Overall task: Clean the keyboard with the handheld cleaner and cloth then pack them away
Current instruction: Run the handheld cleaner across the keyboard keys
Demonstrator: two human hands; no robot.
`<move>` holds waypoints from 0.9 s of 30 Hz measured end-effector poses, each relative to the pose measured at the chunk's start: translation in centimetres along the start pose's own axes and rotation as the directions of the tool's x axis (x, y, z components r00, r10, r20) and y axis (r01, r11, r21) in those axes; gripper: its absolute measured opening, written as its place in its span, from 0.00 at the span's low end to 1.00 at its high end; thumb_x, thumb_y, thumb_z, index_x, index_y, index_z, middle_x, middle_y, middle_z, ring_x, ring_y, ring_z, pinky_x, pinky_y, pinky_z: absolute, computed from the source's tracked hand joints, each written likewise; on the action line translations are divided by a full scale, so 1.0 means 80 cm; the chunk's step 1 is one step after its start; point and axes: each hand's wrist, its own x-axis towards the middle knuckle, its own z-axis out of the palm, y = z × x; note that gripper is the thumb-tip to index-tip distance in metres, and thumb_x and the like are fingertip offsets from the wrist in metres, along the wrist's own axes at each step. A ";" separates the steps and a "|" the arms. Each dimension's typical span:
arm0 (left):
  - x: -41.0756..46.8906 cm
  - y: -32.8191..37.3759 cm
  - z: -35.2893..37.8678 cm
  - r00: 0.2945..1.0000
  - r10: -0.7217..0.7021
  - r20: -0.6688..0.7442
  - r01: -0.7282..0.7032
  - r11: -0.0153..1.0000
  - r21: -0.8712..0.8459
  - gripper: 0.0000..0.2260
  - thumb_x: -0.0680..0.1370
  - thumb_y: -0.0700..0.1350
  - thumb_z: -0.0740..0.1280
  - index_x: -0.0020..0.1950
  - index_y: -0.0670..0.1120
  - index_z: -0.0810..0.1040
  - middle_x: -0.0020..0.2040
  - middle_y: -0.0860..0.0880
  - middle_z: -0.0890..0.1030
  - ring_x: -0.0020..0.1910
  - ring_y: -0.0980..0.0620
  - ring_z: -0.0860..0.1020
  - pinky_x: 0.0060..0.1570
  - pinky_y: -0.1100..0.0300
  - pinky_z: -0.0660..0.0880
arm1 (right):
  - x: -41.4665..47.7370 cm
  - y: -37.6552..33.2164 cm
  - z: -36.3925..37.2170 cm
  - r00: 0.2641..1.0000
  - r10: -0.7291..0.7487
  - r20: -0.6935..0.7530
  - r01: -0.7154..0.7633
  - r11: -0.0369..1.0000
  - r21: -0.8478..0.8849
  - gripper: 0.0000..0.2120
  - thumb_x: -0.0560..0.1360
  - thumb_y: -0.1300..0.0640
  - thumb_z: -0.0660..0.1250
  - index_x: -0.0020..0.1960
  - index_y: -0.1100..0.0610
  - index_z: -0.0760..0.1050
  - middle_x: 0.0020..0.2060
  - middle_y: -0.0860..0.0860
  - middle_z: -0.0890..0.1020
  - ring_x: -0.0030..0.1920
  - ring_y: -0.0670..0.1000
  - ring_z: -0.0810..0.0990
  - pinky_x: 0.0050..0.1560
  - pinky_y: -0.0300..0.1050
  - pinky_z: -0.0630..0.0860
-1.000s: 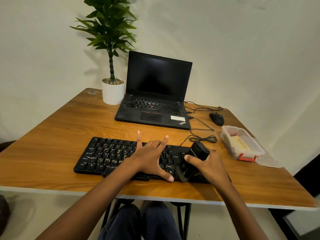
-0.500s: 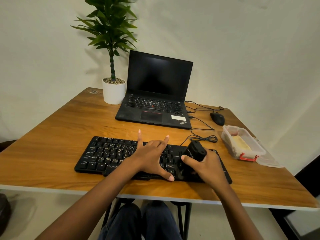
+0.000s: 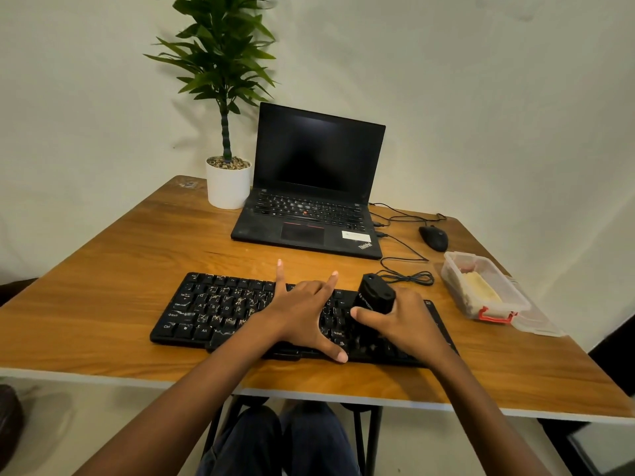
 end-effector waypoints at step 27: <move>0.005 -0.006 0.008 1.000 0.016 -0.019 -0.016 1.000 -0.025 0.59 0.61 0.75 0.63 0.75 0.48 0.32 0.77 0.49 0.55 0.76 0.51 0.51 0.57 0.31 0.22 | 0.032 -0.007 -0.011 0.950 -0.124 0.286 0.117 0.992 0.039 0.08 0.69 0.56 0.73 0.46 0.54 0.75 0.41 0.51 0.81 0.41 0.48 0.81 0.36 0.39 0.77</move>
